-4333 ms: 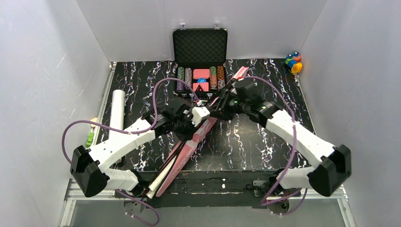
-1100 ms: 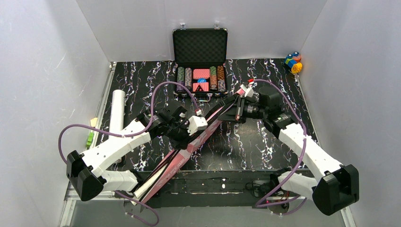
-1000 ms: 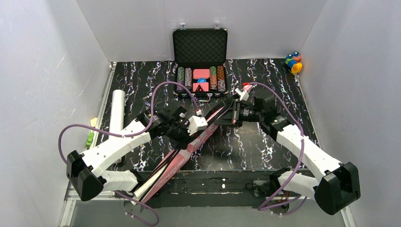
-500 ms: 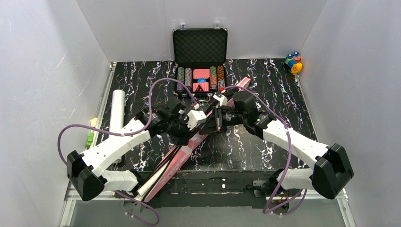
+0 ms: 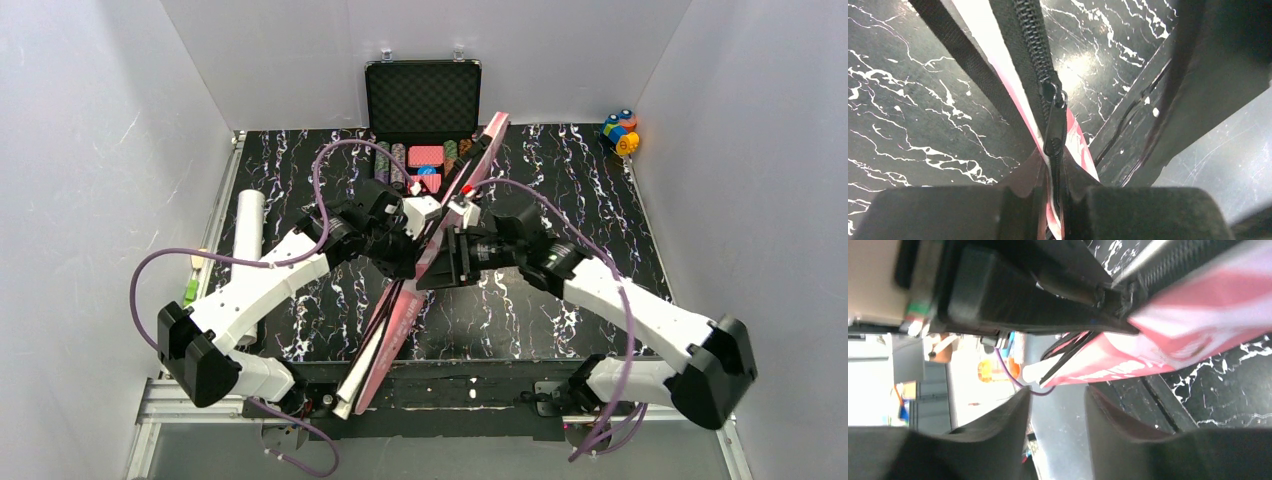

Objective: Pack up the badminton gear

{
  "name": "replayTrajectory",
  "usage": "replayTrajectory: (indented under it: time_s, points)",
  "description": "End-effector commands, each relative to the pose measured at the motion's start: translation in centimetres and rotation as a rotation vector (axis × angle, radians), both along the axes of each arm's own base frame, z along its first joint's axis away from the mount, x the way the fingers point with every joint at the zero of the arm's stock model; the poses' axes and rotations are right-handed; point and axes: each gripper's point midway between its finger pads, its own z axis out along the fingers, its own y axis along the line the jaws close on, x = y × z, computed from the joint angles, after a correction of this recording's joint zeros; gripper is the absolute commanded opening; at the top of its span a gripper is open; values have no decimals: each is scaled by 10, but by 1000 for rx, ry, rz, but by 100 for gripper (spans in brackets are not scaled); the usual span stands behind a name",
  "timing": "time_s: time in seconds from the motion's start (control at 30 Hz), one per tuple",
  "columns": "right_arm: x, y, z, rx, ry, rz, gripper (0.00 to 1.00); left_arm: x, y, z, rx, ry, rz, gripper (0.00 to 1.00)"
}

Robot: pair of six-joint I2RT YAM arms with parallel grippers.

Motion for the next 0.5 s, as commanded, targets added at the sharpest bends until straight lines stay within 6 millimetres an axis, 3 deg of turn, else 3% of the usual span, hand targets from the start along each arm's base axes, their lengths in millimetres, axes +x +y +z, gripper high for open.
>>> replayTrajectory:
  time_s: [0.0, 0.1, 0.2, 0.33, 0.47]
  points:
    - [10, -30, 21, -21, -178, -170, 64, 24, -17, 56, -162, -108, 55, 0]
    - [11, -47, 15, -61, -238, -229, 76, 32, -16, 62, -177, -103, 96, 0]
    - [11, -55, 3, -158, -299, -230, 80, 44, -17, 73, -195, -104, 147, 0]
    - [5, -38, 1, -281, -462, -184, 82, 59, -22, 85, -224, -82, 213, 0]
    - [20, -19, 16, -387, -601, -249, 84, 70, -28, 87, -238, -65, 259, 0]
